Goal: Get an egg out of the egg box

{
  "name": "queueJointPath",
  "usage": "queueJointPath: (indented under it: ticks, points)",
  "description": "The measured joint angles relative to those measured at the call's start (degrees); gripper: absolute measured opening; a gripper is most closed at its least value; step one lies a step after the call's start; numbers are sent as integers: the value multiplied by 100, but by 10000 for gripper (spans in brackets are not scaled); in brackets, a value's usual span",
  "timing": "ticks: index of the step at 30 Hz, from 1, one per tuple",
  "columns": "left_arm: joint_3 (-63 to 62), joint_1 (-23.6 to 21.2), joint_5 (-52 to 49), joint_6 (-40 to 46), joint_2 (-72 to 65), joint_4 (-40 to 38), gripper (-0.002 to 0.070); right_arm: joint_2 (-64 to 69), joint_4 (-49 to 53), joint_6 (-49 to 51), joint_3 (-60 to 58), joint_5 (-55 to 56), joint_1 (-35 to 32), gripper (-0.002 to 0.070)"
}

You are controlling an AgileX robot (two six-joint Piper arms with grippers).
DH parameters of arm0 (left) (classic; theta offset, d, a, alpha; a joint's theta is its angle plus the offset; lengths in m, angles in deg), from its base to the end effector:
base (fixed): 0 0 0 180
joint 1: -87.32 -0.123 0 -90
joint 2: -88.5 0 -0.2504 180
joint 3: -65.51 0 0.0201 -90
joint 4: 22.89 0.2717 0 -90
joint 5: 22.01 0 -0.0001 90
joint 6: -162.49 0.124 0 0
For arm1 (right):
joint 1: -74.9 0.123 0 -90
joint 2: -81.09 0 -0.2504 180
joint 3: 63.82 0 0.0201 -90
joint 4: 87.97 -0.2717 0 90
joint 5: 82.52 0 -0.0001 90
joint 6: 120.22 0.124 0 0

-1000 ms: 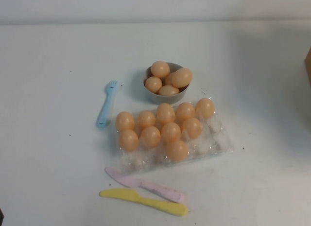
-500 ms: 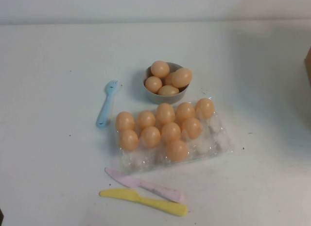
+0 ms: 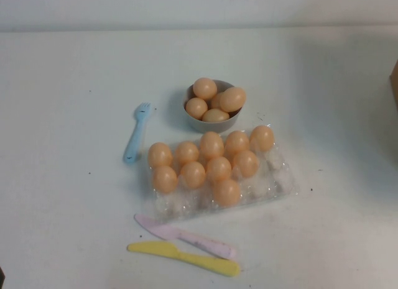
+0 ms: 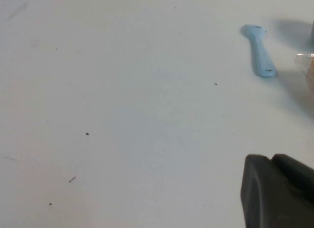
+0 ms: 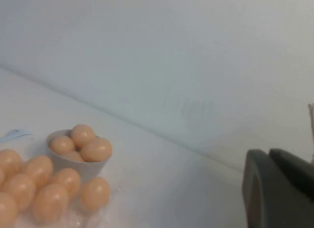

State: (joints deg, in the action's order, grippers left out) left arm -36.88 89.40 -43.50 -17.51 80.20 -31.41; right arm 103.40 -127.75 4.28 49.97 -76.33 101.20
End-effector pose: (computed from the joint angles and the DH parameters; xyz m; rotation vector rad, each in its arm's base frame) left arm 0.1397 -0.0118 0.1619 -0.0582 1.8729 -0.1713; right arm 0.1494 0.0644 0.2585 -0.4735 1.3841 0.0977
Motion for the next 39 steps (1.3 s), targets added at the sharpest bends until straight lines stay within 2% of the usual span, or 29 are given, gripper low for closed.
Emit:
queueJointPath:
  ticks: [4,9,16,20,24,27,39]
  points:
    - [0,0,0,0,0,0,-5,0,-21,-68,-438,625,0,-17]
    - [0,0,0,0,0,0,-4,-27,115,622,-857,708,-377,-17]
    - [0,0,0,-30,0,0,-4,-689,1094,2130,-903,-194,-1583,-17]
    - [0,0,0,0,0,0,-4,-1187,2071,3330,-1087,-883,-2313,-17]
    - [0,0,0,0,0,0,-4,-1387,3030,4483,-1138,-2024,-2658,-17]
    - [0,0,0,0,0,0,-5,-1387,3228,4701,-1142,-2586,-2707,-17]
    - [0,0,0,0,0,0,-5,-1387,3307,4753,-1142,-2706,-2716,-17]
